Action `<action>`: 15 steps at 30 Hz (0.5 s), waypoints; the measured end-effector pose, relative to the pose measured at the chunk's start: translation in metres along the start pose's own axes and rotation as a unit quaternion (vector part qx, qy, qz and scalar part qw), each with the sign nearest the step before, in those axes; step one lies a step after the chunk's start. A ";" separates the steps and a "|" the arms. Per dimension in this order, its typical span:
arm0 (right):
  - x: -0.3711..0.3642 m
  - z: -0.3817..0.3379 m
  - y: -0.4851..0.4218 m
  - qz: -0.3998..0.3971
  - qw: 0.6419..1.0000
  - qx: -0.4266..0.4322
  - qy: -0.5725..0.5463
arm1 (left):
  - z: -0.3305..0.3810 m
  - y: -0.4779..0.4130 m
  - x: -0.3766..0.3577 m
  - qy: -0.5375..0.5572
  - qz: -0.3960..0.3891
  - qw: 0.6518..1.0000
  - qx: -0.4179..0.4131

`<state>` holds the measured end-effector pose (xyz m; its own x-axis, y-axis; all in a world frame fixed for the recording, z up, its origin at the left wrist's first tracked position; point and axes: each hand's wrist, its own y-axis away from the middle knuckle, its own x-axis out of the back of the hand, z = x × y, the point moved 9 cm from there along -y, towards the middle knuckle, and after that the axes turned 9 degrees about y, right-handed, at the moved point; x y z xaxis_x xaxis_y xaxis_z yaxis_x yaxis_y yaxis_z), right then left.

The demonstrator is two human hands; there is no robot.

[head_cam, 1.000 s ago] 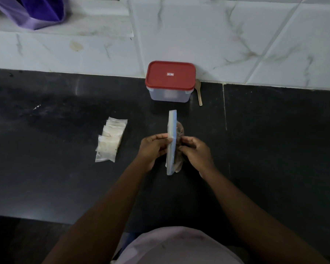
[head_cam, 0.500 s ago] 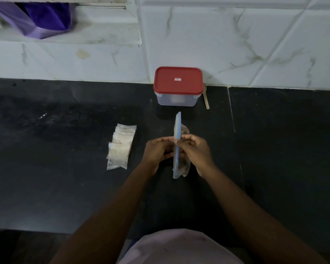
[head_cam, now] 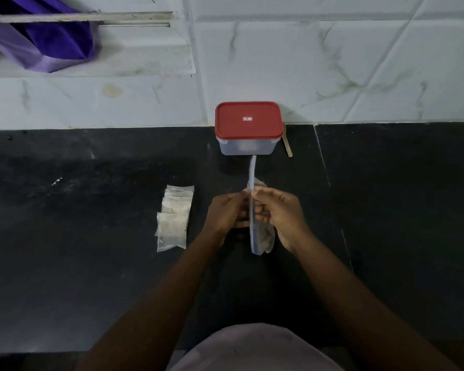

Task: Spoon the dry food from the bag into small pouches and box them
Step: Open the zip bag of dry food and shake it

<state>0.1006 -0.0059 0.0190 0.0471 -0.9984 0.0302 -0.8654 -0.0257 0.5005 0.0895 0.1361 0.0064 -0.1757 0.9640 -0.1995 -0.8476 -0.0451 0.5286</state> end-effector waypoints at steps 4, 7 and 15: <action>0.001 -0.002 0.003 -0.009 1.000 -0.002 -0.008 | 0.000 -0.001 -0.004 -0.033 -0.013 0.999 0.015; 0.005 -0.003 0.003 0.009 0.999 0.010 0.042 | -0.001 -0.001 -0.008 -0.044 -0.025 0.999 0.013; 0.011 -0.009 0.003 0.026 0.992 0.021 0.123 | 0.003 0.005 -0.006 -0.001 -0.025 1.000 -0.009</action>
<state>0.1029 -0.0167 0.0291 0.1187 -0.9561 0.2679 -0.8892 0.0177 0.4572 0.0878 0.1305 0.0127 -0.1322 0.9658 -0.2232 -0.8638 -0.0018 0.5038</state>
